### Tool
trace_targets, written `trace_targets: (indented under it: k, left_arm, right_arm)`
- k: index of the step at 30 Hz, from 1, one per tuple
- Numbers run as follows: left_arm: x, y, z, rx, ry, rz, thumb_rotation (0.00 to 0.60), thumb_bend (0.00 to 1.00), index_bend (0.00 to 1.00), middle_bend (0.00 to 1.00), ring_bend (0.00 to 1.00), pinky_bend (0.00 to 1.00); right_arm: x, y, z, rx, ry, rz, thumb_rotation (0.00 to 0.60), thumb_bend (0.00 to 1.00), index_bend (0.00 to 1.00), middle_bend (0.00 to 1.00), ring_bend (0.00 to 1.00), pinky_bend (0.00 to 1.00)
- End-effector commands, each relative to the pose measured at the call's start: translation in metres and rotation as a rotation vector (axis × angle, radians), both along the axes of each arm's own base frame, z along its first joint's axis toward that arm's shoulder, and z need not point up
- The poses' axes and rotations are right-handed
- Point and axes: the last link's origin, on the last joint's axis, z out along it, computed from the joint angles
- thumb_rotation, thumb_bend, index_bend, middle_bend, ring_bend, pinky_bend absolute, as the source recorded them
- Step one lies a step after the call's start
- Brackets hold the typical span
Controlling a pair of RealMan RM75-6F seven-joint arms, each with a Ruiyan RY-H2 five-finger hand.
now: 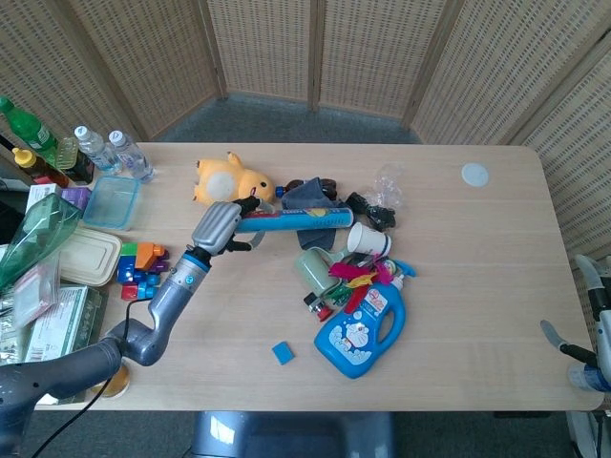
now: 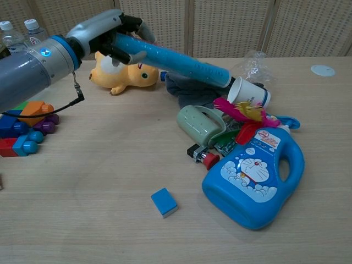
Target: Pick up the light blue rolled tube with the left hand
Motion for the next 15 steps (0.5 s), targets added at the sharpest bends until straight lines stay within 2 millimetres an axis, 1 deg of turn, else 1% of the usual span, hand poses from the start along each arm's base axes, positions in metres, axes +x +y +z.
trace_targets:
  k: [1, 8, 15]
  left_arm:
    - [0.011, -0.002, 0.030, 0.052, -0.034, -0.046, 0.600, 0.61, 0.63, 0.51, 0.51, 0.71]
    - [0.036, -0.005, 0.066, 0.117, -0.104, -0.110, 0.600, 0.60, 0.62, 0.51, 0.51, 0.70]
    - [0.051, -0.014, 0.103, 0.186, -0.154, -0.166, 0.600, 0.60, 0.62, 0.51, 0.50, 0.70]
  right_arm:
    - [0.000, 0.000, 0.000, 0.000, 0.000, 0.001, 0.495, 0.24, 0.04, 0.16, 0.00, 0.00]
    - [0.001, 0.001, 0.001, -0.002, -0.003, 0.006, 0.492, 0.24, 0.04, 0.16, 0.00, 0.00]
    - [0.001, 0.000, -0.001, 0.002, -0.007, 0.008, 0.490, 0.24, 0.03, 0.16, 0.00, 0.00]
